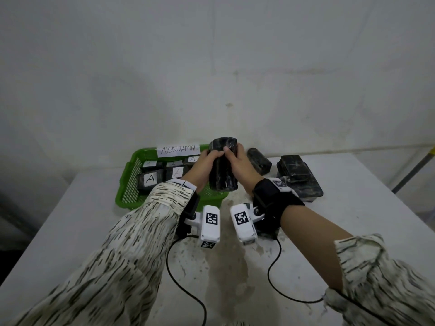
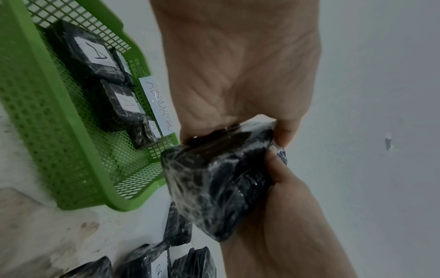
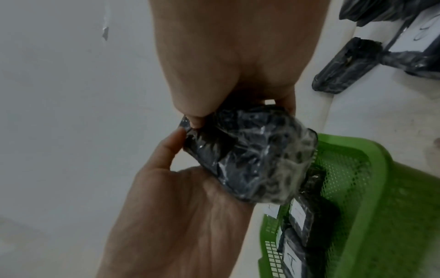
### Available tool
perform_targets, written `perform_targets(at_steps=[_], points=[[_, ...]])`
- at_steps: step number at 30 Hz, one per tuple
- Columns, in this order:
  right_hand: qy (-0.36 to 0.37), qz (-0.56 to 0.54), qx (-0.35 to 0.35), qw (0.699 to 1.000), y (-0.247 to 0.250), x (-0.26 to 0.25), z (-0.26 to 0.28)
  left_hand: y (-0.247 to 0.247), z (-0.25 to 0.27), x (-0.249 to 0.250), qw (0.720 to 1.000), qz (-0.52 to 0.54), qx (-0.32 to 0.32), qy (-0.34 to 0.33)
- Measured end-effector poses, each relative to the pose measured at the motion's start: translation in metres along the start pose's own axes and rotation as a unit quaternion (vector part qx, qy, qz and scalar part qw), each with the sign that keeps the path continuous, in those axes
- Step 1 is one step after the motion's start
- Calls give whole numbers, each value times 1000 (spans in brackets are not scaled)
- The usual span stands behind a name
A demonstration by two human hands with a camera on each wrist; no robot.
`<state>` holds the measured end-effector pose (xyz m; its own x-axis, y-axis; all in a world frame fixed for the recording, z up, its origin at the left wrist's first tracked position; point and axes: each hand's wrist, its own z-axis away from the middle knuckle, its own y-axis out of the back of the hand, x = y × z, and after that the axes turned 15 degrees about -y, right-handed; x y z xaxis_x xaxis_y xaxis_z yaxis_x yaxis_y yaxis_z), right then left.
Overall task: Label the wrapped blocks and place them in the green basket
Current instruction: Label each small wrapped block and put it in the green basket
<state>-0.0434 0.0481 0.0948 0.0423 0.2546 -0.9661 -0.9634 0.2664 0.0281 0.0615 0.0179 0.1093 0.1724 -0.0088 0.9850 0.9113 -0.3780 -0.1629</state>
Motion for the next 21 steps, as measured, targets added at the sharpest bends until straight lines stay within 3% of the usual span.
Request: perform_targets(at_steps=[6, 10, 14, 21], points=[[8, 31, 19, 999, 1, 1, -1, -4, -3, -5, 994, -101, 17, -23], [-23, 31, -49, 998, 8, 3, 2, 1, -2, -3, 988, -138, 25, -57], [-42, 69, -87, 993, 9, 11, 8, 16, -17, -17, 993, -88, 61, -39], [-38, 47, -27, 998, 11, 22, 1, 13, 5, -1, 989, -145, -25, -32]])
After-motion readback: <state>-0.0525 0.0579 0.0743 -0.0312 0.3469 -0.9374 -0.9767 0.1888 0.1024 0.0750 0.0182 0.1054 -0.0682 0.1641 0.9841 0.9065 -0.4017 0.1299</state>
